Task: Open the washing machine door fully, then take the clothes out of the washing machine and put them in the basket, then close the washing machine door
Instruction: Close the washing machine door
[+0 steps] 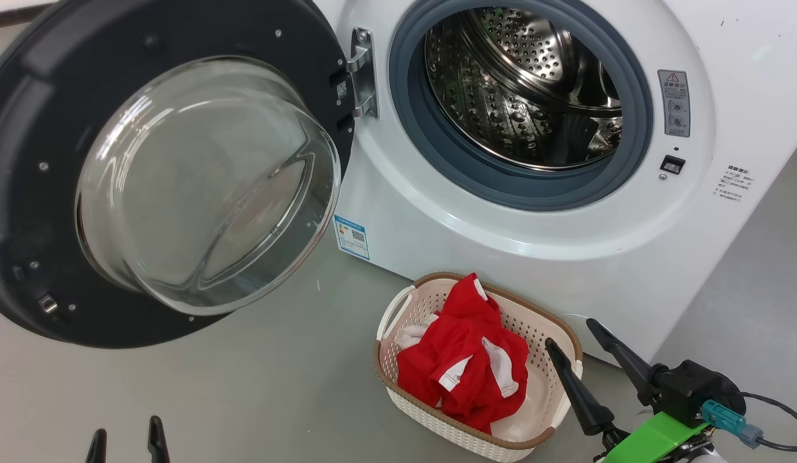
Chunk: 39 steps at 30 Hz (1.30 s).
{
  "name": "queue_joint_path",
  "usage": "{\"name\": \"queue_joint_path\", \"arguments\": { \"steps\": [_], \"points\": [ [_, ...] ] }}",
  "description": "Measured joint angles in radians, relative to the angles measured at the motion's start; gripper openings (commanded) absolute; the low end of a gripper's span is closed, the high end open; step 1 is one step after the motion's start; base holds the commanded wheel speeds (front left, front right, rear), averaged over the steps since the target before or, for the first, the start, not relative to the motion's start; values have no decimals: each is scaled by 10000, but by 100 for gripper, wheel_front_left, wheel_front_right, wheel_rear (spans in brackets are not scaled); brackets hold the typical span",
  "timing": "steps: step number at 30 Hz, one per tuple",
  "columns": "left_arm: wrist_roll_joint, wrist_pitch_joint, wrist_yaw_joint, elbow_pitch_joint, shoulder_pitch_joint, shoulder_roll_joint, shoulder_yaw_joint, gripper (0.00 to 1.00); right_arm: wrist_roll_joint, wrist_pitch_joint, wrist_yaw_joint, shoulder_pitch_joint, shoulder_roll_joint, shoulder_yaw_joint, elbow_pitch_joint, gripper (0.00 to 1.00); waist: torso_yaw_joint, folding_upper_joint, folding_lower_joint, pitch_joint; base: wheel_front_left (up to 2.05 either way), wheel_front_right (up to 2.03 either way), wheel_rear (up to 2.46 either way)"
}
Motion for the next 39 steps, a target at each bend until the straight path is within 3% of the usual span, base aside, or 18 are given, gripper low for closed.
{"name": "queue_joint_path", "arguments": {
  "steps": [1,2,3,6,7,12,18,24,32,39],
  "points": [
    [-12,0,0,-54,-1,0,4,100,0,0,2,1,4,-6,-8,100,-2,0,0,-4,0,0,0],
    [-56,0,-4,-96,-1,0,6,89,0,0,2,2,8,-10,-13,100,-5,0,0,-10,0,0,0],
    [-98,0,-21,-132,-1,0,8,65,0,0,2,4,17,-15,-15,100,-8,0,0,-18,0,0,0],
    [-205,0,-44,-274,-2,0,31,5,0,0,0,10,44,-29,-38,100,-14,0,0,-39,0,0,0],
    [-270,0,-52,-359,-4,0,44,0,0,0,0,13,65,-35,-48,100,-15,0,0,-41,0,0,0],
    [-635,0,-431,-1009,-145,-2,470,0,0,0,0,41,123,-61,-77,100,-8,0,1,-15,0,0,0],
    [-686,-12,-1239,-2282,-1605,38,1931,0,-2,0,0,42,148,-73,-109,100,9,0,0,145,0,0,0],
    [-1411,-15,-1615,-2405,-3803,924,3287,0,-15,0,0,39,130,-96,-119,100,16,0,0,389,0,0,0],
    [-3285,-31,-1624,-702,-6522,2947,3902,0,-111,0,2,39,105,-324,-211,100,7,0,0,620,0,0,0],
    [-5476,138,-1624,3126,-8261,4157,3896,0,-138,0,2,32,92,-341,-242,100,-13,0,1,861,0,0,0]
  ]
}}
